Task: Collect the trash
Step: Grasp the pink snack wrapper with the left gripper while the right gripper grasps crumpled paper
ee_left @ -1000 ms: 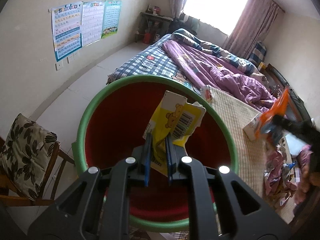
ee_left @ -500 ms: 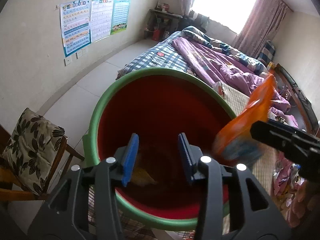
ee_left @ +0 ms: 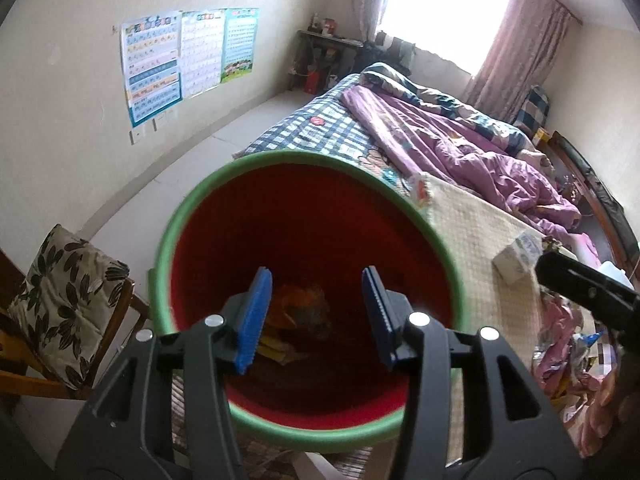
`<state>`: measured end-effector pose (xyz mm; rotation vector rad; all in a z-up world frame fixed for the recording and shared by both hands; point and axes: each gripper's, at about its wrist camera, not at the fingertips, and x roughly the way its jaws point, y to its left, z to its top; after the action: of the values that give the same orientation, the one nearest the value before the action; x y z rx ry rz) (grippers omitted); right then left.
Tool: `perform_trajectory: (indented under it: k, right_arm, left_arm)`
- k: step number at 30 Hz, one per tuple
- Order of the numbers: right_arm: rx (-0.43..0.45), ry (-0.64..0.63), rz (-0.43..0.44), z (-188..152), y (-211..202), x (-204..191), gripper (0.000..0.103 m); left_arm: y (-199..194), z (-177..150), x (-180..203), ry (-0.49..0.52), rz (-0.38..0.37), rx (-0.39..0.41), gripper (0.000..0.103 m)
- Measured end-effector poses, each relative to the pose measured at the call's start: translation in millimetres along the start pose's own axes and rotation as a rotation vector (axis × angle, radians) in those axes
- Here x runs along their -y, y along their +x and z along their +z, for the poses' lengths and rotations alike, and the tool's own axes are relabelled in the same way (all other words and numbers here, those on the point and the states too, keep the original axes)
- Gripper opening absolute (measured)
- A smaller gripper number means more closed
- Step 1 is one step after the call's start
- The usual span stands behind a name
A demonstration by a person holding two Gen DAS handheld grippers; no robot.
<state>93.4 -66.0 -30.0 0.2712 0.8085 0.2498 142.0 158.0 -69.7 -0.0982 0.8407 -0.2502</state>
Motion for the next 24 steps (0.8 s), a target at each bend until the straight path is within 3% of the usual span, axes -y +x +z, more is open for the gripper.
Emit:
perform_trajectory:
  k: [8, 12, 20, 24]
  right_arm:
    - [0.066, 0.041, -0.124, -19.1, -71.2, 82.7, 0.072]
    - [0.08, 0.101, -0.2, -34.7, -105.2, 141.1, 0.072]
    - [0.058, 0.194, -0.236, -67.7, -141.7, 226.8, 0.072]
    - [0.058, 0.212, -0.217, -76.4, -150.6, 247.9, 0.072]
  left_arm:
    - [-8.6, -19.3, 73.8, 0.058, -0.066, -0.011, 0.045]
    - [-6.7, -36.2, 115.7, 0.084, -0.143, -0.048, 0.045]
    - [25.3, -75.4, 203.9, 0.167, -0.309, -0.202, 0.045]
    - [45.6, -91.0, 223.1, 0.154, -0.303, -0.278, 0.045]
